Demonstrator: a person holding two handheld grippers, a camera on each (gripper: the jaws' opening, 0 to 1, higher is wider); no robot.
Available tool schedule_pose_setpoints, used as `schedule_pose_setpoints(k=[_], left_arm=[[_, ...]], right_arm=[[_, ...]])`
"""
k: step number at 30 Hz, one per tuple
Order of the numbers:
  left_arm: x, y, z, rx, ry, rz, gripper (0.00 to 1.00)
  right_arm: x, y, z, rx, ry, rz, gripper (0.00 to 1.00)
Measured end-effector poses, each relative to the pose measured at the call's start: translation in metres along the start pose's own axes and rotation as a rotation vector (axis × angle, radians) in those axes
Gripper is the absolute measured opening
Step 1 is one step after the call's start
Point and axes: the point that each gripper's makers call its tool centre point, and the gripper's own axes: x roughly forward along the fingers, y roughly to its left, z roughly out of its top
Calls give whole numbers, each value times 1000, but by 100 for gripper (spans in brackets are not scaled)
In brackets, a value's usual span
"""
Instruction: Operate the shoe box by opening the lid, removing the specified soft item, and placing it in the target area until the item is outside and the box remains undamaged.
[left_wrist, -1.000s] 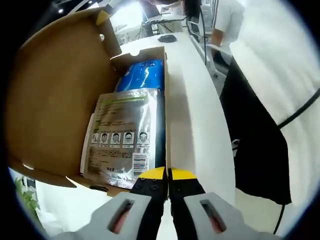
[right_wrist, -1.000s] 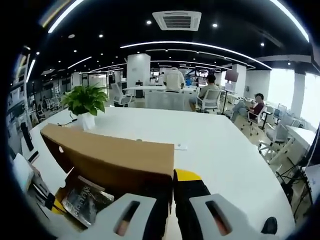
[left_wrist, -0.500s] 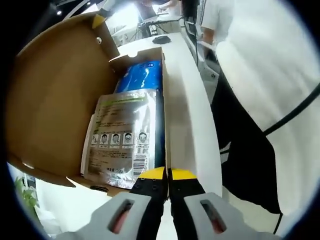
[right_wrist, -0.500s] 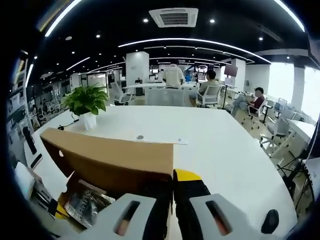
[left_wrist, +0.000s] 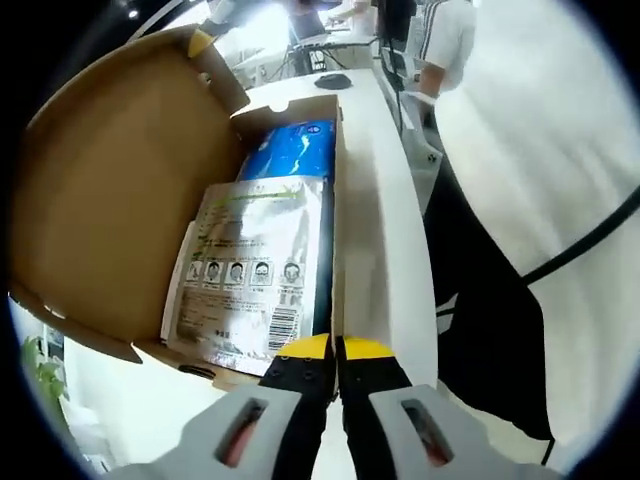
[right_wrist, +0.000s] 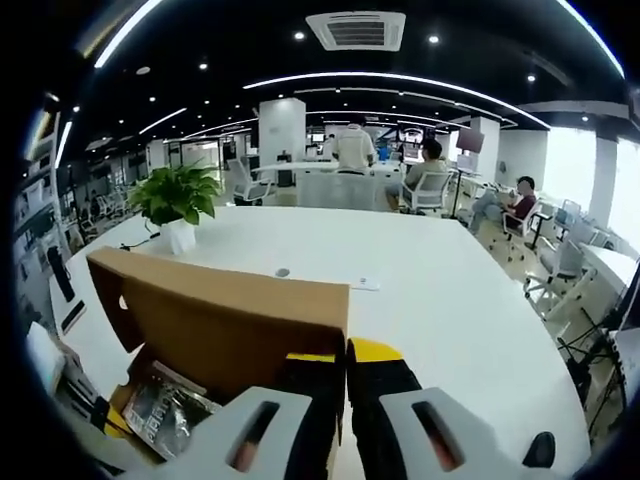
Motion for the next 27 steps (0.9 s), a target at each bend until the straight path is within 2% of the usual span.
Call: schedule_pose_setpoints(k=[27], left_arm=[[-1,1,3,-26,-7,72,3]], right_arm=[[9,0,5,-12,-10,2,0]])
